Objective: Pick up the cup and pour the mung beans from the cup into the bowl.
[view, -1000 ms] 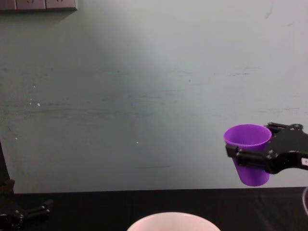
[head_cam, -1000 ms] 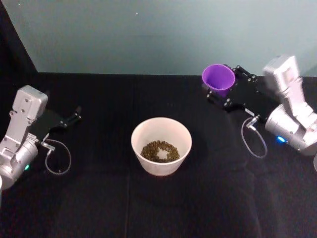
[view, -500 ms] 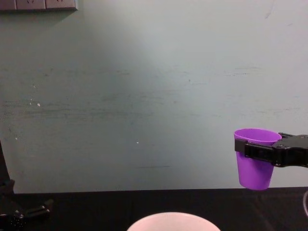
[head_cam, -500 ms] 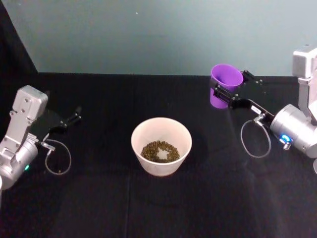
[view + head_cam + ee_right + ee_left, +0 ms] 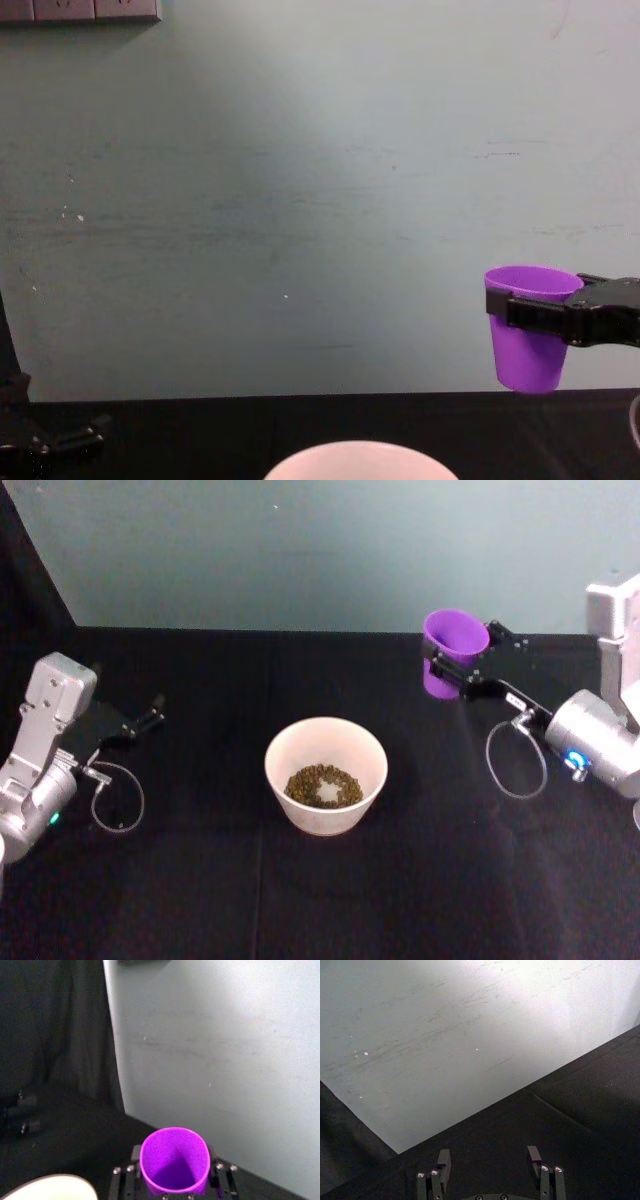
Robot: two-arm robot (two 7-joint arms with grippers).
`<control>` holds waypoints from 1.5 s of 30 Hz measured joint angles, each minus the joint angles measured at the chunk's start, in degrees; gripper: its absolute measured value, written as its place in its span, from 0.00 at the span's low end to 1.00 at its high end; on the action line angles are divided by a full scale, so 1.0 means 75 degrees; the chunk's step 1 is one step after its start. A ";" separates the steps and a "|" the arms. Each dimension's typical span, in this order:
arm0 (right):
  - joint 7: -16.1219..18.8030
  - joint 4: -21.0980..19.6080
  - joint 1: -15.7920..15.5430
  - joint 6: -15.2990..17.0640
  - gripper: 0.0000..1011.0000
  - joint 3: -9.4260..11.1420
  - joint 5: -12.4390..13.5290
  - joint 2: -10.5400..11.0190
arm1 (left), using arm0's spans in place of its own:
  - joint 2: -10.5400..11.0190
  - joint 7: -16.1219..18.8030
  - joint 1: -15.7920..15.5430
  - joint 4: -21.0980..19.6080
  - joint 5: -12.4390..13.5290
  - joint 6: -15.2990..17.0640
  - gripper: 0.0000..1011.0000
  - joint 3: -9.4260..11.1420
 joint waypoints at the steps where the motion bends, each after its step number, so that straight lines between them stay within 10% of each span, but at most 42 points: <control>1: 0.0047 0.0010 -0.0001 0.0009 0.73 0.0026 0.0149 0.0003 | 0.0002 0.0001 -0.0001 0.0001 0.0000 0.0003 0.99 -0.0001; 13: 0.1200 0.0795 0.0386 -0.0574 0.73 -0.0328 0.0741 0.0587 | 0.0001 0.0000 0.0000 0.0001 0.0000 0.0003 0.99 0.0000; 45: 0.1970 0.2214 0.0094 -0.2061 0.73 -0.1062 0.1353 0.0574 | 0.0001 0.0000 0.0000 0.0001 0.0000 0.0003 0.99 0.0000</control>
